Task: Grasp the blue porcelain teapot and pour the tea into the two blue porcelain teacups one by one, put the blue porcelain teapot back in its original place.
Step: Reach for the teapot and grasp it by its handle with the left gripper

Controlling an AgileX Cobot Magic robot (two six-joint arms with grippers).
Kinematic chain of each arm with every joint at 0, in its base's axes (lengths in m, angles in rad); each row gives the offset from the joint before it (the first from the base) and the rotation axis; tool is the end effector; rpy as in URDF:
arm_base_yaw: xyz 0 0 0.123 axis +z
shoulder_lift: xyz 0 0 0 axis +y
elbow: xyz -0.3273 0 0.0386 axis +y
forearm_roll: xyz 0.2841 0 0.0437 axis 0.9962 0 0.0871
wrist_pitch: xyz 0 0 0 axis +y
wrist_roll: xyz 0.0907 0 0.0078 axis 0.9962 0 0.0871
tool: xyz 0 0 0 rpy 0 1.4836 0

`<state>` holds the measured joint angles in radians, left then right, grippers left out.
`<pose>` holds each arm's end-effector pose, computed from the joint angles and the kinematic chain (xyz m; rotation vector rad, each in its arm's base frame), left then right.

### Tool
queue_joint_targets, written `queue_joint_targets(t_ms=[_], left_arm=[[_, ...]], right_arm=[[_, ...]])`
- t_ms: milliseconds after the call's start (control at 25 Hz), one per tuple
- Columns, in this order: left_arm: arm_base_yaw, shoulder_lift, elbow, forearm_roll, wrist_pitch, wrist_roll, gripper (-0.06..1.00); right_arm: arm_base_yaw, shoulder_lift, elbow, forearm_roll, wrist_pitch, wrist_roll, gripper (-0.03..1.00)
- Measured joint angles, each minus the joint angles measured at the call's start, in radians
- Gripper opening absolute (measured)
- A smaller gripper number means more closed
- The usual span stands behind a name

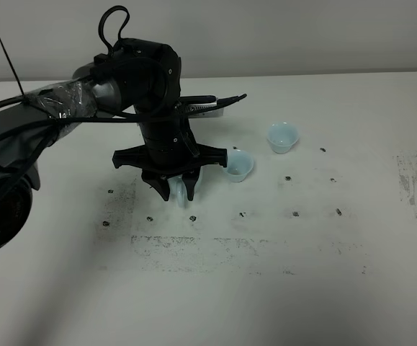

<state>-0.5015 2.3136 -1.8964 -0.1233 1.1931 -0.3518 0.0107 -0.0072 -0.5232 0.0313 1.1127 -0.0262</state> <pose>0.4612 -0.2647 0.1725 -0.1673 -3.1265 0.1960 -0.0246 0.0023 0.2973 -0.0411 2.0652 0.0280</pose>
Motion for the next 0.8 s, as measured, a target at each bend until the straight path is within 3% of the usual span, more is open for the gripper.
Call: queue_joint_targets(t_ms=[800], left_arm=[[0.0,0.001,-0.001,0.013,0.001,0.0,0.01]], right_arm=[[0.0,0.0,0.0,0.0,0.0,0.0,0.54]])
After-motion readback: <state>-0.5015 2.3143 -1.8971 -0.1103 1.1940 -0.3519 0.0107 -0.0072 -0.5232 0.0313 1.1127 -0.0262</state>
